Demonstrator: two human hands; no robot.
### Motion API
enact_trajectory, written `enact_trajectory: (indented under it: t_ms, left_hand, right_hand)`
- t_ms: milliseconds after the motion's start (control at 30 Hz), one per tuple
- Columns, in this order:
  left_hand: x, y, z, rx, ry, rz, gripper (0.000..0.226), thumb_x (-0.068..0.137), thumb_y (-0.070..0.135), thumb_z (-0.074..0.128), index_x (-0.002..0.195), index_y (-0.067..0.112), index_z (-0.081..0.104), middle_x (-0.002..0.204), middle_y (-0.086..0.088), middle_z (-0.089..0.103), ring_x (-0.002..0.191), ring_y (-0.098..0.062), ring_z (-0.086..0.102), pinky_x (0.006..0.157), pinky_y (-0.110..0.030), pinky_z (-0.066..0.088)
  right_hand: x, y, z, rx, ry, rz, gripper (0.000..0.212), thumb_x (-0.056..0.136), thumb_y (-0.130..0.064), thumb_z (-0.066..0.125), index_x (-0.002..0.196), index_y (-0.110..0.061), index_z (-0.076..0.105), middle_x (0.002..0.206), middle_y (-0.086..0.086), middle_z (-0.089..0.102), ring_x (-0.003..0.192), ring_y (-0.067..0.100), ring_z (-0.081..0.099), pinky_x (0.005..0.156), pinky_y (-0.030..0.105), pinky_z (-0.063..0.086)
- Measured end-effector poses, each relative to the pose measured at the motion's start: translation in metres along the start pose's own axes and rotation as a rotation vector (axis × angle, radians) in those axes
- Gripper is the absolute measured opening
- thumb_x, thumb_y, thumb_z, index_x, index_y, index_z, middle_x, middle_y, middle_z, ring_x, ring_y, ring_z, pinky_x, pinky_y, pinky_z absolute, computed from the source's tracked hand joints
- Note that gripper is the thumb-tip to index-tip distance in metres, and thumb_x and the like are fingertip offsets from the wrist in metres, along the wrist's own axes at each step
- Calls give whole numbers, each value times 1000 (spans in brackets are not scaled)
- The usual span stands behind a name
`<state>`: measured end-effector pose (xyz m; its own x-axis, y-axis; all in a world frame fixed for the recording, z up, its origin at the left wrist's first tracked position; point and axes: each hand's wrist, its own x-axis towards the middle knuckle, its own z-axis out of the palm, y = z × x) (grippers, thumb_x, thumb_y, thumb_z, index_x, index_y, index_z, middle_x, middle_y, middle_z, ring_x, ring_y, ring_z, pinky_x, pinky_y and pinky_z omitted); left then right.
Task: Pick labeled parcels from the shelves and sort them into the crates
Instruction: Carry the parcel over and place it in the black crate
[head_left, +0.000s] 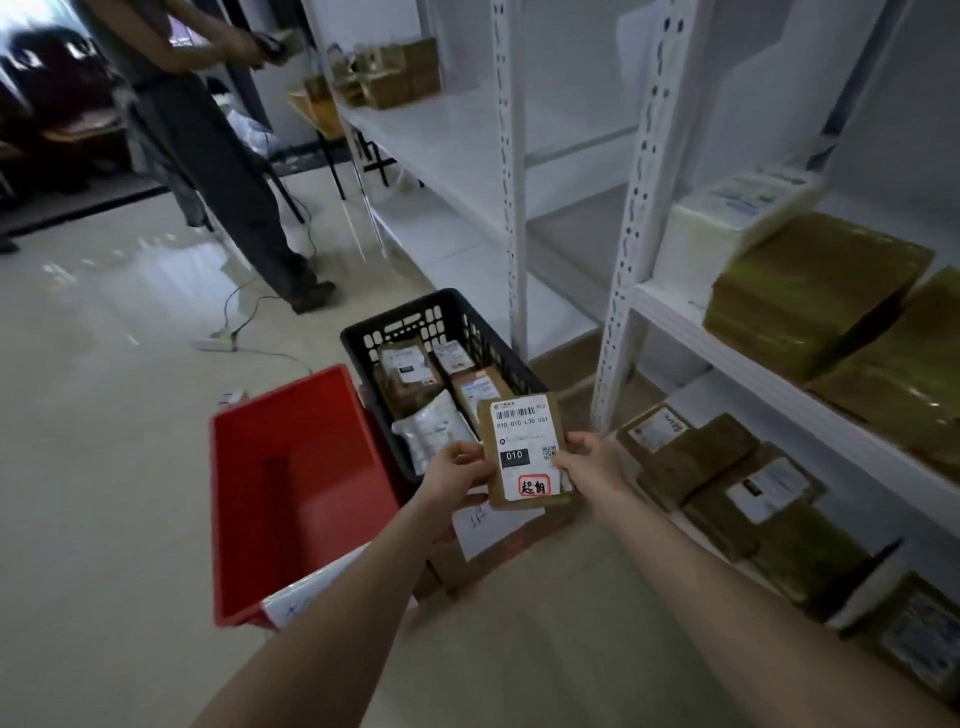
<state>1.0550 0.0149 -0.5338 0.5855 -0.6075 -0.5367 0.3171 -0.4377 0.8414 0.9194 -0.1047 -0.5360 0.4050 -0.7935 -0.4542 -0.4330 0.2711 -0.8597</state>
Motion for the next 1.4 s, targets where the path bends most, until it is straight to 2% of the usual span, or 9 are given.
enact_trajectory:
  t_ms: [267, 367, 433, 567, 767, 1000, 1133, 1267, 1400]
  left_hand:
    - [95, 9, -48, -79, 134, -59, 26, 87, 11, 64, 110, 10, 53, 114, -9, 65, 100, -24, 66, 84, -42, 56]
    - [141, 22, -63, -129, 173, -55, 37, 90, 13, 62, 123, 12, 48, 120, -6, 61, 102, -25, 64, 72, -35, 56]
    - [177, 33, -72, -130, 198, -72, 45, 90, 15, 62, 132, 13, 44, 124, -5, 58, 104, -24, 63, 78, -38, 56]
    - [251, 59, -79, -149, 213, -102, 44, 91, 11, 57, 132, 16, 43, 118, 0, 60, 95, -17, 65, 80, -38, 55]
    - [348, 96, -82, -206, 169, -102, 49, 89, 4, 50, 136, 17, 44, 113, -1, 66, 97, -23, 67, 86, -46, 55]
    - [428, 94, -89, -172, 93, -93, 52, 87, -4, 47, 131, 23, 51, 106, 4, 68, 89, -9, 64, 62, -19, 53]
    - [464, 82, -97, -40, 14, -127, 67, 82, -7, 52, 142, 19, 39, 120, -1, 64, 102, -15, 63, 76, -25, 56]
    - [467, 78, -95, 14, -37, -127, 62, 83, -14, 45, 138, 15, 42, 122, -10, 62, 89, -13, 65, 57, -14, 51]
    - [454, 86, -94, 212, -11, -124, 62, 88, -4, 53, 143, 16, 35, 133, -8, 56, 108, -18, 61, 82, -29, 56]
  right_hand:
    - [102, -33, 83, -100, -147, 52, 52, 89, -2, 58, 138, -15, 46, 123, 11, 61, 83, 19, 66, 72, 32, 58]
    - [151, -44, 118, -149, -183, 15, 49, 90, -2, 58, 136, -14, 48, 128, 11, 60, 85, 17, 64, 62, 24, 55]
    - [187, -54, 139, -191, -198, 4, 43, 91, -5, 59, 132, -16, 52, 124, 8, 63, 81, 15, 64, 57, 21, 53]
    - [258, -78, 168, -326, -222, -41, 49, 87, -14, 63, 133, -26, 50, 123, 0, 64, 88, 15, 65, 77, 35, 58]
    - [351, -112, 204, -538, -231, -103, 70, 70, -21, 78, 132, -23, 44, 122, 5, 46, 103, 24, 55, 85, 37, 51]
    - [426, -105, 239, -682, -239, -220, 75, 79, -22, 73, 143, -27, 35, 137, 4, 42, 119, 26, 49, 91, 38, 48]
    - [456, -89, 255, -861, -267, -259, 61, 91, -22, 60, 147, -23, 34, 155, -1, 23, 134, 24, 32, 102, 40, 39]
    - [455, -76, 259, -896, -309, -262, 53, 91, -13, 58, 141, -25, 44, 153, -4, 27, 137, 20, 30, 101, 40, 45]
    - [436, -82, 244, -837, -228, -217, 59, 91, -14, 59, 145, -26, 38, 148, -3, 33, 124, 20, 45, 90, 38, 52]
